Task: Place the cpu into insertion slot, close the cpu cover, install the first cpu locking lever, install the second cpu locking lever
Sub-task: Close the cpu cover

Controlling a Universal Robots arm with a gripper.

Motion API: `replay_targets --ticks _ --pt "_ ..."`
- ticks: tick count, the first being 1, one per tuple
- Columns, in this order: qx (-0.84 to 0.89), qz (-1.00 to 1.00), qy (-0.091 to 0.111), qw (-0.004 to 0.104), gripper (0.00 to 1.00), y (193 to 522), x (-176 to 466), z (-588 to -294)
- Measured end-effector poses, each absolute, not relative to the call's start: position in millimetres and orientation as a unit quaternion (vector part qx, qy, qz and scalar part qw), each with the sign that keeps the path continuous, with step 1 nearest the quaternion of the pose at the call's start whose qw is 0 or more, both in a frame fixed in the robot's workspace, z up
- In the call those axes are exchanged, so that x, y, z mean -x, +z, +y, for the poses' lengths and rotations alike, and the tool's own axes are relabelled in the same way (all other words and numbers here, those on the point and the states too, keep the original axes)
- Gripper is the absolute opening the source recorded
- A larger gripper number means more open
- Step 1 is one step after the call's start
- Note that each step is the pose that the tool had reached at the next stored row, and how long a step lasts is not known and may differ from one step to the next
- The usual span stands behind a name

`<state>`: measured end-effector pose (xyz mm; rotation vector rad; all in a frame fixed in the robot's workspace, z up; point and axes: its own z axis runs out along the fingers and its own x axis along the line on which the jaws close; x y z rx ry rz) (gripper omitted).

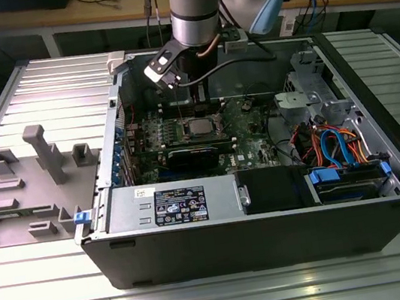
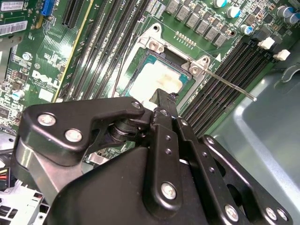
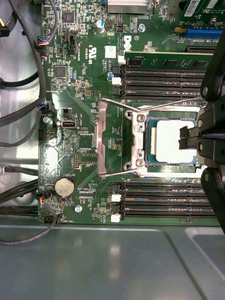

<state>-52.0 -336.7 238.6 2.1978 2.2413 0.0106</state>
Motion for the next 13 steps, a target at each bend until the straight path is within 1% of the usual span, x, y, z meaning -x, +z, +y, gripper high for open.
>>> replay_targets --ticks 13 --pt "-0.700 0.714 0.003 0.001 0.11 246.8 52.0 -336.7"
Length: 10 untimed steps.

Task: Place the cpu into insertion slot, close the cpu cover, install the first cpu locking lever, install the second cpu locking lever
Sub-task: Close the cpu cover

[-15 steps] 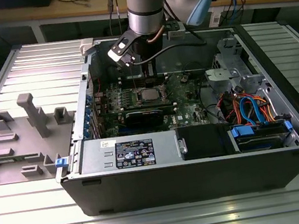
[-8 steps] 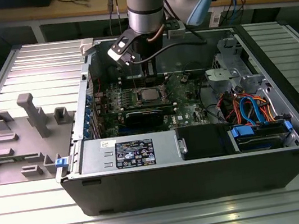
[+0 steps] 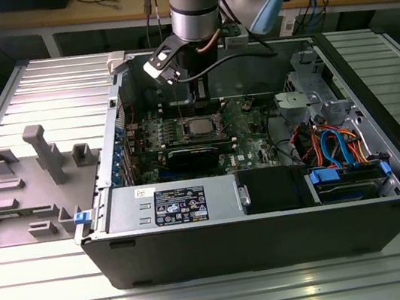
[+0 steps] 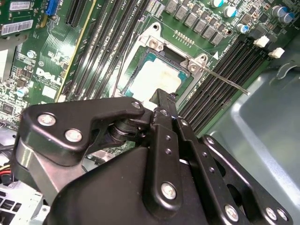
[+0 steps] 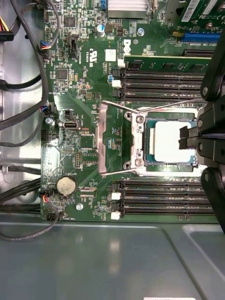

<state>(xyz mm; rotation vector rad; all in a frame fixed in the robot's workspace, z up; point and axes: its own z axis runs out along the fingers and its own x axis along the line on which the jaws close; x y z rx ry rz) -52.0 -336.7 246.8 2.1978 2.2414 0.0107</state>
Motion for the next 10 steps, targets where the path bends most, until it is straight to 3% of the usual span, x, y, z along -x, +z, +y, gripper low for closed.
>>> replay_targets --ticks 10 --pt "-0.700 0.714 0.003 0.001 0.11 259.9 52.0 -336.7"
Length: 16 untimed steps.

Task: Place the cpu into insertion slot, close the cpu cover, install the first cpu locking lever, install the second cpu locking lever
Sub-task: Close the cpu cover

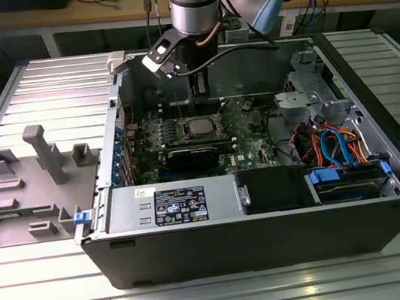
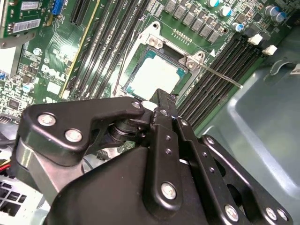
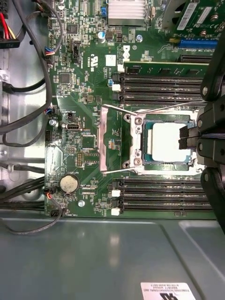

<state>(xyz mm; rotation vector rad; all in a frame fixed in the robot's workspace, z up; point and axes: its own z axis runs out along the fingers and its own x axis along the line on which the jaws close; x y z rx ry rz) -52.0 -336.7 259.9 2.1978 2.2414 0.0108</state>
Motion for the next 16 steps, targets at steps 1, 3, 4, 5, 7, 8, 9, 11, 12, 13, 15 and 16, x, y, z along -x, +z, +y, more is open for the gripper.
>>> replay_targets --ticks 1,3,4,5,7,8,9,11,12,13,15,16 --pt "-0.700 0.714 0.003 0.001 0.11 261.2 52.0 -336.6" --pt "-0.700 0.714 0.003 0.001 0.11 263.5 52.0 -336.6" --pt "-0.700 0.714 0.003 0.001 0.11 265.0 52.0 -336.7" --pt "-0.700 0.714 0.003 0.001 0.11 265.4 52.0 -336.6" --pt "-0.700 0.714 0.004 0.001 0.11 265.4 52.0 -336.6" --pt "-0.700 0.714 0.004 0.001 0.11 265.4 52.0 -336.6" --pt "-0.700 0.714 0.004 0.001 0.11 265.5 52.0 -336.7" --pt "-0.700 0.714 0.004 0.001 0.11 265.6 52.0 -336.7" --pt "-0.700 0.714 0.004 0.001 0.11 265.7 52.0 -336.7" --pt "-0.700 0.714 0.004 0.001 0.11 266.2 52.0 -336.7" --pt "-0.700 0.714 0.004 0.001 0.11 267.1 52.0 -336.7" --pt "-0.700 0.714 0.004 0.001 0.11 267.6 52.0 -336.7"
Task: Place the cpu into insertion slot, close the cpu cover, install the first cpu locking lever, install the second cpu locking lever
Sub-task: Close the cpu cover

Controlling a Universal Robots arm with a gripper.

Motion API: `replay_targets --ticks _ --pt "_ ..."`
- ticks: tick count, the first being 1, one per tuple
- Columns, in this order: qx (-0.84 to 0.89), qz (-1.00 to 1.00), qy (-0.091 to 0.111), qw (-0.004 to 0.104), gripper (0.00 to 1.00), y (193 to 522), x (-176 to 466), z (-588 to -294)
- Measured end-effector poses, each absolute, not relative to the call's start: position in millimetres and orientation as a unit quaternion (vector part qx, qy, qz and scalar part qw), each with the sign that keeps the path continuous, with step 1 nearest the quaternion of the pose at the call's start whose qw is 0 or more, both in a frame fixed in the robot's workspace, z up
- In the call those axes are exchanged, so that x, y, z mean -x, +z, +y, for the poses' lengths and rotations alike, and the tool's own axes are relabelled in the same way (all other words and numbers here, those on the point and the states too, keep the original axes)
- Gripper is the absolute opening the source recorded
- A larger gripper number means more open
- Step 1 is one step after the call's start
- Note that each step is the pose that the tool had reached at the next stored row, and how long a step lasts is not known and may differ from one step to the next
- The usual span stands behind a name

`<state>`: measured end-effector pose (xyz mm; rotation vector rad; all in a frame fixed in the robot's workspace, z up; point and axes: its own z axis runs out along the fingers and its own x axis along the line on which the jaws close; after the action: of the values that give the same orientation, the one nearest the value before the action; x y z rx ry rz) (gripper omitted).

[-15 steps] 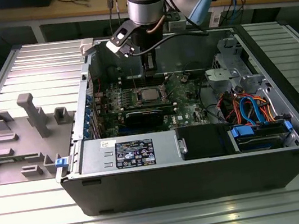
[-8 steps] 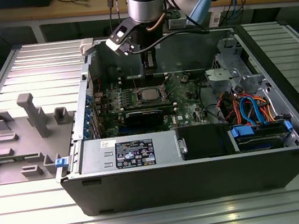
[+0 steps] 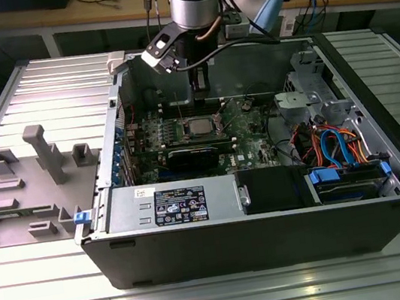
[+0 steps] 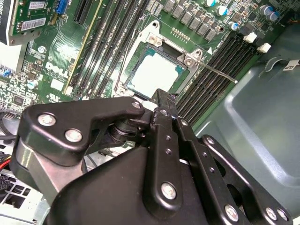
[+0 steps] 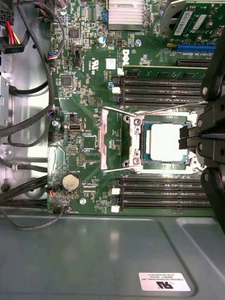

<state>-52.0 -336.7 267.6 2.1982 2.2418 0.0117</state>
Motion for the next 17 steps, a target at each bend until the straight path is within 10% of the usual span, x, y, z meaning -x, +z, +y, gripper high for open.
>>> replay_targets --ticks 17 --pt "-0.700 0.714 0.004 0.001 0.11 277.6 52.0 -336.7"
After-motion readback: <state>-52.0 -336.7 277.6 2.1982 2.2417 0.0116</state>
